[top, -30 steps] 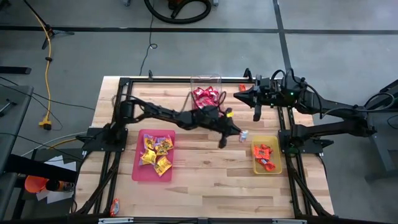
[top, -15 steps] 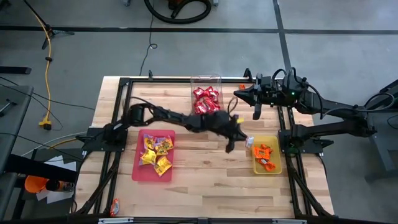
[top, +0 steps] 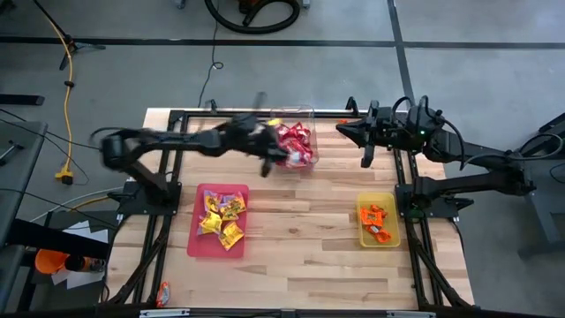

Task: Sort candy
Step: Put the orange candy into the yellow bin

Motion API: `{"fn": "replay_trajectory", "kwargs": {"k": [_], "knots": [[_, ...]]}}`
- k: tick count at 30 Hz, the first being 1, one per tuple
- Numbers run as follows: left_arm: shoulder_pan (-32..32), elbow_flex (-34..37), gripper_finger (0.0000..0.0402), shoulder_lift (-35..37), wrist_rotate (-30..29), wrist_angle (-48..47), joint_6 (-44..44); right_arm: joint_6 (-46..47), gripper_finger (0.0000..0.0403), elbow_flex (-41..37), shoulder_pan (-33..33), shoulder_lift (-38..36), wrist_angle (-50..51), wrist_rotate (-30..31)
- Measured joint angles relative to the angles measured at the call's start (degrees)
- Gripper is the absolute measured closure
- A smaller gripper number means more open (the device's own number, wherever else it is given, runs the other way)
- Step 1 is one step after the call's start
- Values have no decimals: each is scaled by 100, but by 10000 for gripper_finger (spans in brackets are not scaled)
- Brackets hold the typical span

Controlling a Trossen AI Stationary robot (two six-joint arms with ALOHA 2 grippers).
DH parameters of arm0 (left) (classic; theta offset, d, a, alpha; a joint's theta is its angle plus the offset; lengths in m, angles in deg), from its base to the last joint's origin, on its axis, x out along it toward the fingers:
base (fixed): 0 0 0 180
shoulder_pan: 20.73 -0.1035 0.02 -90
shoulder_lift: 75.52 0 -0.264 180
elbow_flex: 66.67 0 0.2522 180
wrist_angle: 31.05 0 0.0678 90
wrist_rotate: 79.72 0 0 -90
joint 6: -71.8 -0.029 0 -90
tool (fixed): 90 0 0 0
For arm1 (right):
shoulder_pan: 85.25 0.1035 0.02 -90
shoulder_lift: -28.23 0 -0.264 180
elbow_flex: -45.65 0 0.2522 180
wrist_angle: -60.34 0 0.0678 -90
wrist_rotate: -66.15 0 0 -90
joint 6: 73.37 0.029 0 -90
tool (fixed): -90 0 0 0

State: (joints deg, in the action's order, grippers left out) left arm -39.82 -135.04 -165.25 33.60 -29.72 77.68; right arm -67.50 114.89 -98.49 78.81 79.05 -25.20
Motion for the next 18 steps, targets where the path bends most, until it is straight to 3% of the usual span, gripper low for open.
{"fn": "replay_trajectory", "kwargs": {"k": [3,6,13,18], "knots": [[-44,1043,401,924,-268,1236,289,294,402,2,2,274,-4,7],[13,1545,401,1508,-595,1871,291,302,386,2,81,747,-79,-51],[247,1220,401,1854,-755,1467,-86,192,270,286,200,1753,-505,-65],[271,972,401,1819,-869,910,-346,-1030,184,928,396,2257,246,-72]]}}
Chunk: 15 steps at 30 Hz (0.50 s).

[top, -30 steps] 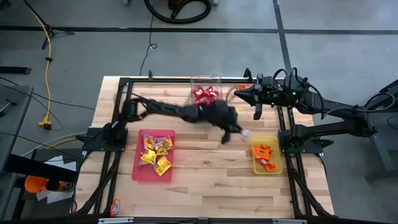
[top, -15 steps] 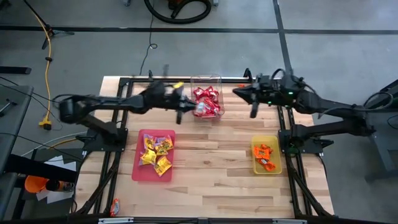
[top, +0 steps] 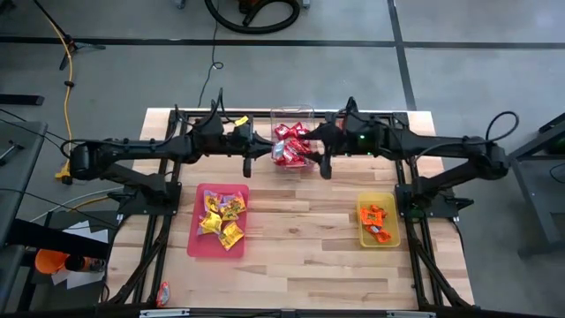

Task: Sort candy
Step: Put the orange candy into the yellow bin

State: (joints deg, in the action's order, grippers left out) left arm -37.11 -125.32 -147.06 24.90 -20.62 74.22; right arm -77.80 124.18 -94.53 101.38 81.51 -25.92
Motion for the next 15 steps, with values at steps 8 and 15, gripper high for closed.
{"fn": "replay_trajectory", "kwargs": {"k": [8,15], "knots": [[-5,-37,401,-34,-54,-22,-7,-1793,151,631,217,461,519,57],[50,-39,401,-120,-49,-42,197,-2798,150,868,344,876,515,350]]}}
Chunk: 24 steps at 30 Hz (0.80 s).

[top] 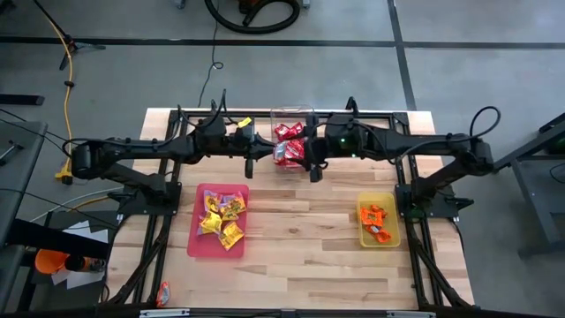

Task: Sort candy
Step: Put the orange candy into the yellow bin

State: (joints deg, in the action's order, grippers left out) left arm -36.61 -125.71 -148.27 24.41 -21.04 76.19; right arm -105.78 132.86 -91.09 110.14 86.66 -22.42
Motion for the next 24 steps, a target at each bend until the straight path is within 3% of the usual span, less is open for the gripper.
{"fn": "replay_trajectory", "kwargs": {"k": [7,20,24], "knots": [[-2,0,401,-2,-47,3,97,-635,150,41,109,124,-123,458],[-2,0,401,-2,-48,4,-149,-664,152,41,109,330,-295,453],[-2,0,401,-2,-48,3,-152,-664,173,41,109,369,-409,453]]}}
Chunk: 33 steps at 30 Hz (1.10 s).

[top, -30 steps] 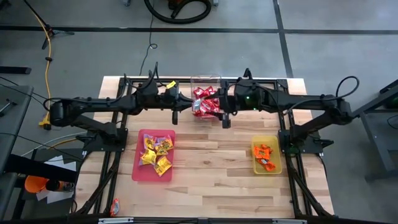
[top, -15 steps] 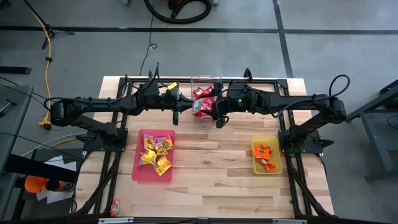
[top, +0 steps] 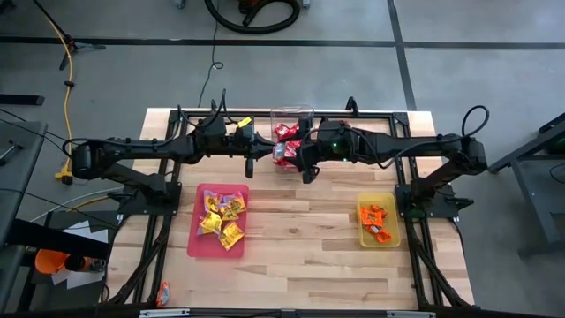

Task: Sort candy
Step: Put the orange candy into the yellow bin

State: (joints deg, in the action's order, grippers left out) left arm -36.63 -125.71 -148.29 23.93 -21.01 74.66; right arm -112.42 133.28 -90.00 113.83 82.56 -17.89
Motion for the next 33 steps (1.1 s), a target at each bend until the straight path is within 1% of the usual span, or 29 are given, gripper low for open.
{"fn": "replay_trajectory", "kwargs": {"k": [2,9,12,17,21,25,27,29,31,33], "knots": [[0,0,398,0,0,-3,1,0,195,0,0,0,-17,20],[2,0,370,2,-175,-3,-5,26,300,0,-4,-24,-50,142],[2,0,355,2,-180,-5,-10,109,327,0,-4,-26,-52,148],[-24,0,319,26,-216,-112,19,153,336,0,3,-26,-36,221],[-176,4,275,340,-240,-845,86,153,335,0,2,-75,-55,360],[-357,4,235,901,-250,-1871,-207,126,335,-2,-1,-231,93,746],[-470,4,222,1198,-262,-2442,-379,295,335,-2,-24,-392,438,977],[-570,4,214,1460,-273,-2860,-466,716,335,0,-72,-599,1024,1002],[-651,58,212,1659,-316,-2978,-407,1349,335,0,-122,-797,1872,859],[-713,151,211,1791,-391,-2989,-256,2090,335,0,-169,-984,2905,549]]}}
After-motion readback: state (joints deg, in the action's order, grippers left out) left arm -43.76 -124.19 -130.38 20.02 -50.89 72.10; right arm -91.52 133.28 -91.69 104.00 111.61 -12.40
